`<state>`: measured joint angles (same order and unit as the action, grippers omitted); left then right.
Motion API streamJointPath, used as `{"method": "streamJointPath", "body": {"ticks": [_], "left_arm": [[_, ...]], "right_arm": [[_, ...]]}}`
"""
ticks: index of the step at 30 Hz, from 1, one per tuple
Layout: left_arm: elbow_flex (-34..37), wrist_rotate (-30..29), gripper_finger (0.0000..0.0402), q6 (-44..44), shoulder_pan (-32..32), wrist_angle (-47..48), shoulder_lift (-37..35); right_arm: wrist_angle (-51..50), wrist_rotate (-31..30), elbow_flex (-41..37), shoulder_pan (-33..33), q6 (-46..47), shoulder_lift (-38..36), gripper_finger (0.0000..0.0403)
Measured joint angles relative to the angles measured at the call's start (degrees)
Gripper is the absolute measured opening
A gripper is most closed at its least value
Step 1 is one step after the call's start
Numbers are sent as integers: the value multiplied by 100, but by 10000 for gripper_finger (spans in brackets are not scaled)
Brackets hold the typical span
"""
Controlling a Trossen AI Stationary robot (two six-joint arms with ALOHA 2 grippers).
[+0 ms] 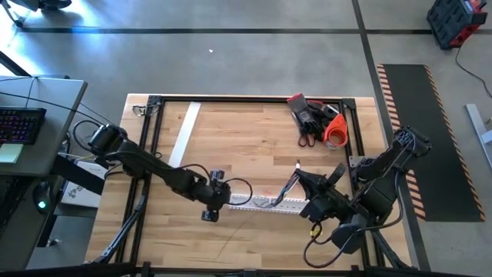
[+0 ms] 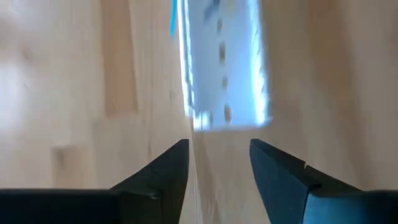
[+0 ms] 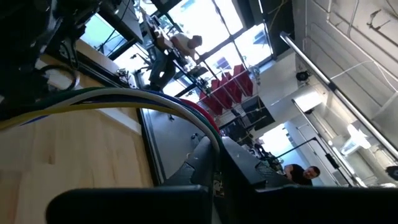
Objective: Ziptie cables
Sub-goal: Put the colored ziptied cable into the white cable duct
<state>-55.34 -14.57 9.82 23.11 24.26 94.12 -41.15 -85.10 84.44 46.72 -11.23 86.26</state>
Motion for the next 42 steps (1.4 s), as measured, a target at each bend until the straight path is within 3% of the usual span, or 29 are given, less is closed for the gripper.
{"method": "streamJointPath", "body": {"ticks": [5, 9, 21, 27, 33, 42], "left_arm": [[593, -86, 179, -138, -4, -1431, 232], [788, -235, 179, -293, -7, -2003, 388], [785, -240, 93, -449, -185, -2457, 409], [783, 314, 81, -789, -337, -2752, 409], [777, 1022, 11, -942, -492, -2763, 403], [777, 1403, 7, -970, -662, -2810, 401]], "right_arm": [[0, -2, -1, 0, 29, 0, 0], [0, 2, -2, 0, 78, 0, 0], [0, 4, -2, -2, 92, 2, 0], [4, 285, -2, -2, 101, 2, 0], [2, 429, -2, -2, 104, 4, 0], [2, 440, -2, 26, 83, 4, 0]]}}
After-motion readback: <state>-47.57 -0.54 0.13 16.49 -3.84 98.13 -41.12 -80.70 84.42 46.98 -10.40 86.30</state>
